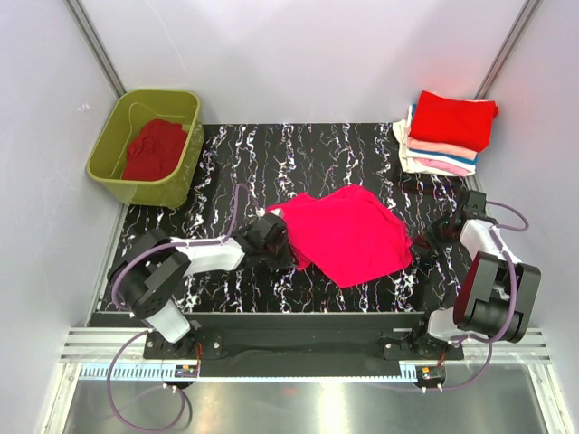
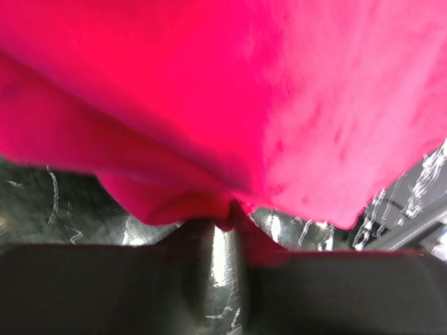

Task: Fold and stack the t-shirts
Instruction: Flatten the tshirt out

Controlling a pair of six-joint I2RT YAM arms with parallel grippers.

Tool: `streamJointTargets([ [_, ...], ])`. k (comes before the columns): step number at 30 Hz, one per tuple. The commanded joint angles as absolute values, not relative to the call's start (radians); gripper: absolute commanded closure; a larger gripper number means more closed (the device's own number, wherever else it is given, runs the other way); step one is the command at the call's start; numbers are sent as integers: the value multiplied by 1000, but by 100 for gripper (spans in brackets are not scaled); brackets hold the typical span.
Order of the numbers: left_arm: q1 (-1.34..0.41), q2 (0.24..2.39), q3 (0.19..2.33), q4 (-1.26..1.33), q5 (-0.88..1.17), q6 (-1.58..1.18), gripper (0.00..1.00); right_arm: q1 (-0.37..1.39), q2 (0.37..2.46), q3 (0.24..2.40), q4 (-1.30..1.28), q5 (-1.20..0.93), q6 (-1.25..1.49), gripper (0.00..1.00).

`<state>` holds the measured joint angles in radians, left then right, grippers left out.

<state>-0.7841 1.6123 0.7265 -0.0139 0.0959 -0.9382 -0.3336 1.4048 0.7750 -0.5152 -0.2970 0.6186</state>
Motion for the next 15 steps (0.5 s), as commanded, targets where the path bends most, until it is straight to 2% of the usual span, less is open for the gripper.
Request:
streamJointTargets([
  [1,-788,1646,773,-75,2,-917,99,-327,1371,788,-528,-290,592,100],
  [5,-788,1569,814,-190,-80,-874,100,-327,1373,811,-544,-295,588,100],
  [9,-769,1386,923,-455,-149,-728,100,-351,1371,918,-609,-291,592,100],
  [12,-710,1275,1031,-651,-204,-638,100,-365,1356,972,-623,-301,638,100],
  [15,-565,1180,1063,-744,-150,-574,100,-371,1342,1017,-633,-282,672,100],
])
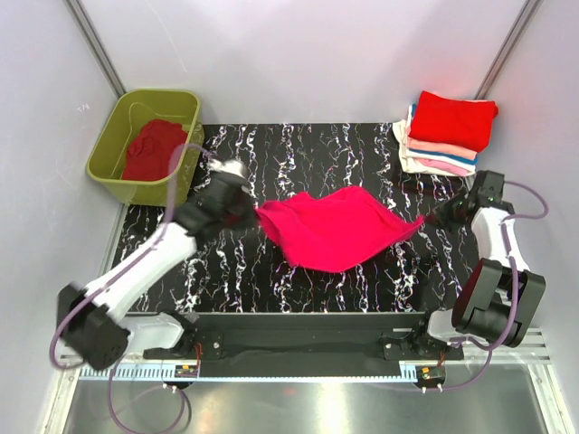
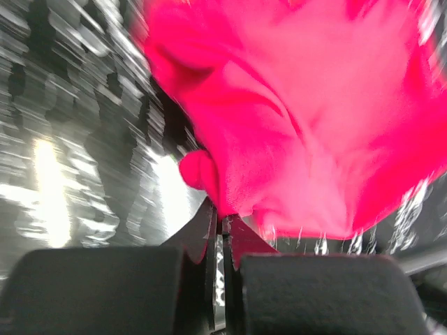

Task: Fold and stack the t-shirts
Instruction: Flatten the tshirt out

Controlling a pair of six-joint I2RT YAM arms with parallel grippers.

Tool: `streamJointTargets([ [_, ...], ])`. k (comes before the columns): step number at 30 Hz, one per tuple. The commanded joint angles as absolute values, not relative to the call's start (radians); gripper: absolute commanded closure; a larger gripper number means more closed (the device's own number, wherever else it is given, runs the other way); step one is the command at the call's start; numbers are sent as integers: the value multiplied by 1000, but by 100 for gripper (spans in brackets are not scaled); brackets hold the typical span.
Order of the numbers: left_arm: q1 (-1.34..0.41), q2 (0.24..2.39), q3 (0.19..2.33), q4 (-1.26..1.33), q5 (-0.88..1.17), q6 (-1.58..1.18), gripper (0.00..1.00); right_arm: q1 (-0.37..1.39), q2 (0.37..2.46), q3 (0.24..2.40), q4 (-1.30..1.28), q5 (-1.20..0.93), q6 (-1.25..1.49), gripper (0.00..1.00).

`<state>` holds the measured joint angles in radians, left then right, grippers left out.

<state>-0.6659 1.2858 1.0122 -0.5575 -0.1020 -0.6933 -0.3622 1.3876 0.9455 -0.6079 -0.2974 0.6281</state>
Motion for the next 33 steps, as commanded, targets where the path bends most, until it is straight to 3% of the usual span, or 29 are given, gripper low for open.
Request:
streamJointTargets([
  [1,-498,1160,1052,-753,-128,-555,100,-377,1347,1028,-634,-279,673,100],
  [8,-311,1066,930,-790,-57,-482,97,-413,1365,1039,-646,-282,680,100],
  [10,-302,1049,896,-792,-46,-494,75,-416,1355,1026,-646,-279,673,100],
  [11,-302,1045,885,-788,-45,-497,58,-417,1355,1025,-649,-278,670,100],
  [12,-302,1043,864,-787,-41,-502,32,-416,1351,1022,-650,-278,672,100],
  [16,-304,1032,825,-779,18,-520,19,-416,1348,1000,-640,-284,672,100],
  [19,-324,976,775,-770,22,-551,19,-416,1348,993,-638,-291,664,100],
  [25,-494,934,712,-723,-6,-662,32,-416,1344,974,-623,-311,664,100],
  [33,-689,1110,653,-479,25,-785,21,-416,1336,951,-611,-330,655,100],
])
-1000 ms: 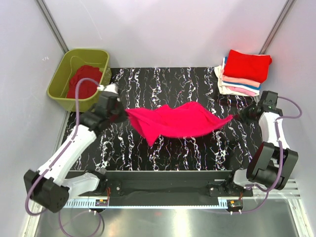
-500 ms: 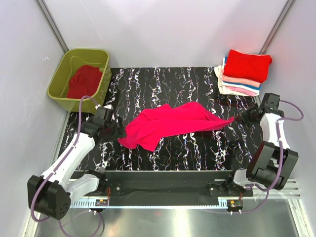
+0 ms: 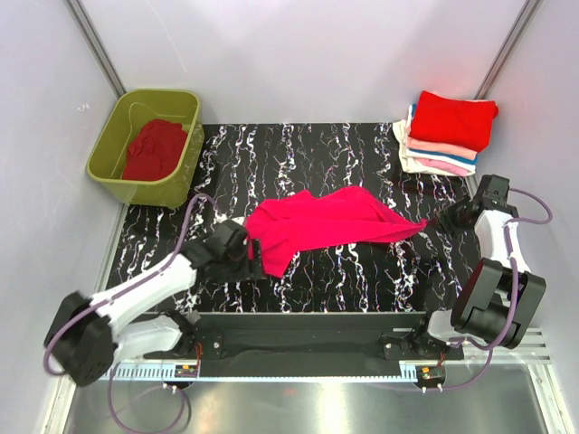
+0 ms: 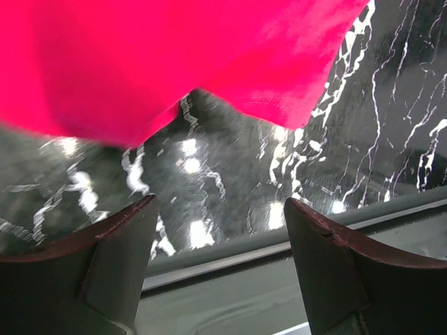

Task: Fold and stack the t-shirts
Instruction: Flatten the tshirt out

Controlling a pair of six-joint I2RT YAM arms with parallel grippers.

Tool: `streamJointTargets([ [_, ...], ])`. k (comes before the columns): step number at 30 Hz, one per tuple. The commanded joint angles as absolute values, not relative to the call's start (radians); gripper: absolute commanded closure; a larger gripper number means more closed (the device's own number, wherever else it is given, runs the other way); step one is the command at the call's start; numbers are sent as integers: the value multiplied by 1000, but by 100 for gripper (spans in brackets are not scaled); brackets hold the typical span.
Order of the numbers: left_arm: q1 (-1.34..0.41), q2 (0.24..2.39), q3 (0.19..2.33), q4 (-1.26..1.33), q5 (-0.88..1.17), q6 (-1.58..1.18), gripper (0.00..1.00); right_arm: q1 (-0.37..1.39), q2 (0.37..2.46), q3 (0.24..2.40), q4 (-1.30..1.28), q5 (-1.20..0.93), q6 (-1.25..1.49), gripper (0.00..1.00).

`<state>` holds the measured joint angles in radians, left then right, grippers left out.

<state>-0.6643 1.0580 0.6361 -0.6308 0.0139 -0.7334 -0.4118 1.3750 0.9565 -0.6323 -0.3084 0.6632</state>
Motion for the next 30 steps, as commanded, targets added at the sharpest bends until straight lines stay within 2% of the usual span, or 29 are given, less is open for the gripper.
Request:
streamJointTargets([
  [1,-693,1135,666,-468,22,-779,21,-416,1336,948,-607,-333,655,100],
  [8,-713,1365,775,-457,-23,-742,22,-416,1336,945,-601,-345,650,100],
  [16,-722,1460,791,-417,-58,-765,23,-414,1339,942,-591,-362,647,100],
  [20,-723,1520,814,-414,-83,-767,26,-414,1348,940,-581,-371,649,100],
  [23,-723,1554,831,-403,-100,-769,33,-414,1350,939,-578,-374,649,100],
  [26,-723,1578,845,-400,-106,-764,48,-414,1350,939,-577,-374,649,100],
  [27,-724,1583,848,-399,-107,-762,67,-414,1353,939,-578,-377,647,100],
  [29,-724,1580,857,-405,-106,-758,89,-414,1353,939,-575,-379,647,100],
  [30,-724,1574,864,-413,-110,-753,97,-413,1351,937,-575,-377,647,100],
])
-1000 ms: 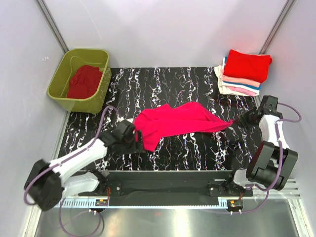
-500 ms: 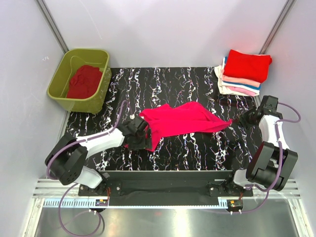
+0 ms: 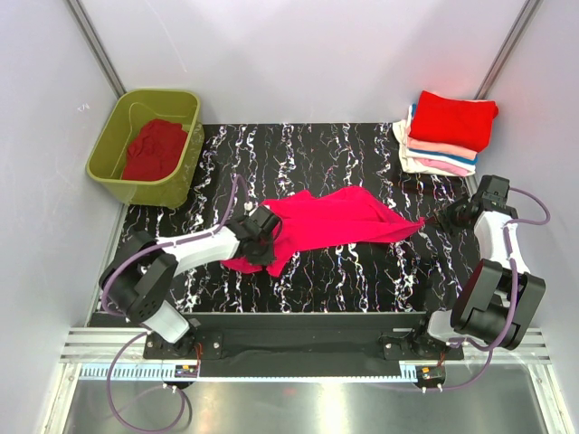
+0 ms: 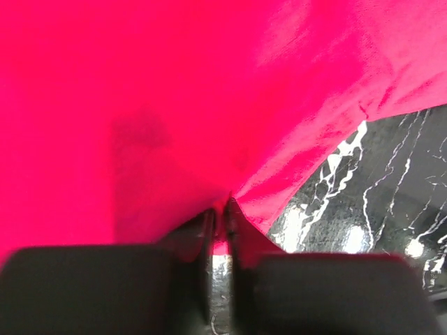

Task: Fold and stack the t-shirts
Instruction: Flatten the tshirt out

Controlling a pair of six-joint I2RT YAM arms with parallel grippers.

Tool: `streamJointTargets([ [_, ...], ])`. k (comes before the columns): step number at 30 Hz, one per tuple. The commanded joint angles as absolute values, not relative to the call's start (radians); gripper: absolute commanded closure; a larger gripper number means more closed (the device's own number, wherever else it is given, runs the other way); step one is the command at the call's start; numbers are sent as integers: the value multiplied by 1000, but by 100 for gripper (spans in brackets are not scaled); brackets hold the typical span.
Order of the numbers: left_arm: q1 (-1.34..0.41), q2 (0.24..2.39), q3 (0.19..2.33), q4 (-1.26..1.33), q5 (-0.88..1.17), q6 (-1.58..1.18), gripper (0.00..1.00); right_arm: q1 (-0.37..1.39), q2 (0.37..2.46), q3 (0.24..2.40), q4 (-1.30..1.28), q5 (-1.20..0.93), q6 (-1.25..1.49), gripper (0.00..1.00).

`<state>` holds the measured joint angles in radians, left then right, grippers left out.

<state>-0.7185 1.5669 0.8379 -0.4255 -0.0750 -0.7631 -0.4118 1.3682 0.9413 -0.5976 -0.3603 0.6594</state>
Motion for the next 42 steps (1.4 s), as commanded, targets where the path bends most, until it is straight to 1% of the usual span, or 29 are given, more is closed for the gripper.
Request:
streamJointTargets([
  [1,-726,1556,868,-437,-115,-752,100,-413,1351,939,-575,-380,649,100],
  [6,-732,1459,962,-596,-135,-730,100,-413,1304,979,-627,-457,681,100],
  [7,-733,1401,983,-632,-141,-724,100,-413,1284,1011,-635,-487,692,100],
  [8,-736,1300,1088,-782,-194,-715,100,-413,1219,1110,-697,-515,718,100],
  [9,-736,1263,1089,-820,-195,-710,100,-411,1218,1111,-698,-515,716,100],
  [12,-735,1124,1256,-938,-277,-675,100,-413,1178,1208,-773,-549,719,100],
  [14,-735,1077,1336,-985,-308,-640,100,-413,1143,1245,-790,-593,739,100],
  [15,-736,1045,1412,-1020,-310,-593,100,-413,1132,1258,-796,-609,764,100],
  [17,-735,1023,1483,-1049,-302,-543,100,-408,1109,1293,-827,-635,778,100],
  [18,-735,1003,1540,-1069,-299,-494,100,-403,1109,1349,-851,-638,767,100],
  [20,-735,976,1589,-1086,-285,-418,100,-370,1108,1447,-917,-596,747,100],
  [22,-735,951,1629,-1089,-278,-378,100,-361,1094,1492,-940,-568,738,100],
  [27,-735,905,1690,-1049,-273,-331,100,-367,1087,1525,-842,-479,771,100],
  [28,-736,907,1703,-1045,-279,-336,100,-370,1113,1541,-839,-498,770,100],
  [29,-735,913,1718,-1048,-279,-336,100,-370,1133,1578,-795,-619,767,100],
  [30,-735,917,1762,-1054,-278,-333,100,-367,1156,1615,-801,-665,770,100],
  [31,-735,920,1784,-1054,-269,-328,100,-356,1196,1661,-857,-682,759,100],
  [32,-736,916,1804,-1049,-262,-318,100,-347,1210,1768,-898,-681,708,100],
  [34,-736,902,1847,-1034,-238,-296,100,-325,1200,1879,-984,-599,654,100],
  [35,-736,882,1873,-1020,-227,-267,100,-312,1184,1960,-1033,-492,617,100],
  [38,-735,830,1890,-985,-154,-185,100,-232,1112,2046,-1051,-384,560,100],
  [40,-735,805,1919,-980,-96,-146,100,-175,1060,2077,-1068,-329,528,100],
  [42,-735,775,1953,-979,-57,-98,100,-141,1023,2103,-1088,-229,515,100],
])
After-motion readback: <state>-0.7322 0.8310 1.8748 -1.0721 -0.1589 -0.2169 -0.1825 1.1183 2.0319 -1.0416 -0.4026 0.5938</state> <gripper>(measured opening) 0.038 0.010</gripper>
